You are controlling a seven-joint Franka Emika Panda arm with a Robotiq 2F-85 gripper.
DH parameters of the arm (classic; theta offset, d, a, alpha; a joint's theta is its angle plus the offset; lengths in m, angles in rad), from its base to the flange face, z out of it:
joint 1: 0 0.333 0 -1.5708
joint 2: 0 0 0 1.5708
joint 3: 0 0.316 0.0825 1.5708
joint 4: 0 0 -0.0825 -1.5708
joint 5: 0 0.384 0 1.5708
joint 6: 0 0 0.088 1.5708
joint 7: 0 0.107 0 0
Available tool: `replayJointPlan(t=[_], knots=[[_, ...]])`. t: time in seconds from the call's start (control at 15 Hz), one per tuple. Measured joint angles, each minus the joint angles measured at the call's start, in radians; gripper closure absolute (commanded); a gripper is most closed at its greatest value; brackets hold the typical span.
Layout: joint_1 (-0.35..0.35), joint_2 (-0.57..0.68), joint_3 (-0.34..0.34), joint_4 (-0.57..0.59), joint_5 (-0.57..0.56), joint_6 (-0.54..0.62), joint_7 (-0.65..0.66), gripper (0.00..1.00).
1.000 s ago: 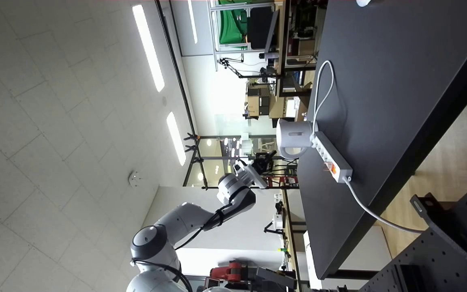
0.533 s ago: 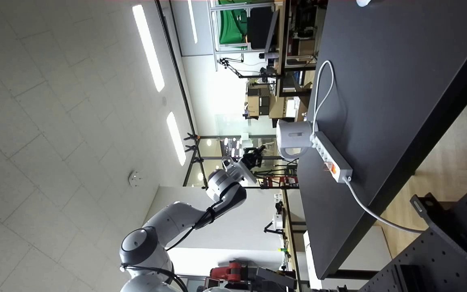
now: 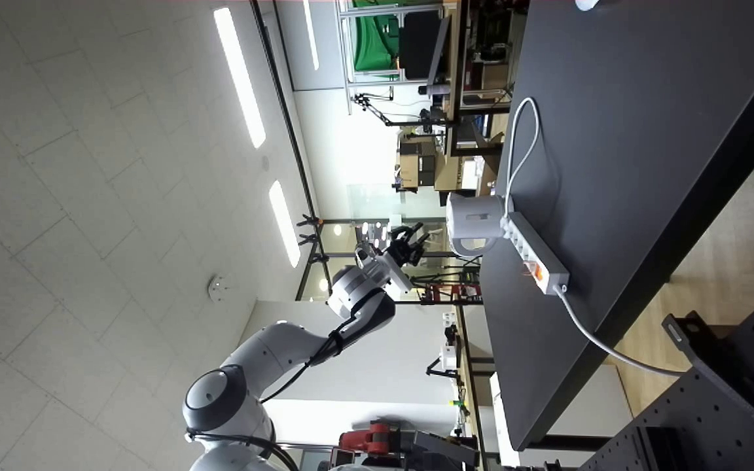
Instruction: Turn on the extension cable, turn on the electric kettle then turn it off
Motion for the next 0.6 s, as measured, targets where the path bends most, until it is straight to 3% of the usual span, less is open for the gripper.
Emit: replayJointPlan(t=[0.27,0.33,0.4,0.53,0.6], knots=[[-0.004,-0.023,-0.015,-0.019,0.003,0.004,0.001,0.02],[-0.004,-0.03,-0.017,-0.024,0.003,0.004,0.002,0.0],[-0.004,-0.035,-0.02,-0.027,0.003,0.004,0.002,0.12],[-0.004,-0.047,-0.022,-0.039,0.005,0.004,0.002,0.0],[-0.004,-0.051,-0.022,-0.044,0.005,0.004,0.002,0.0]])
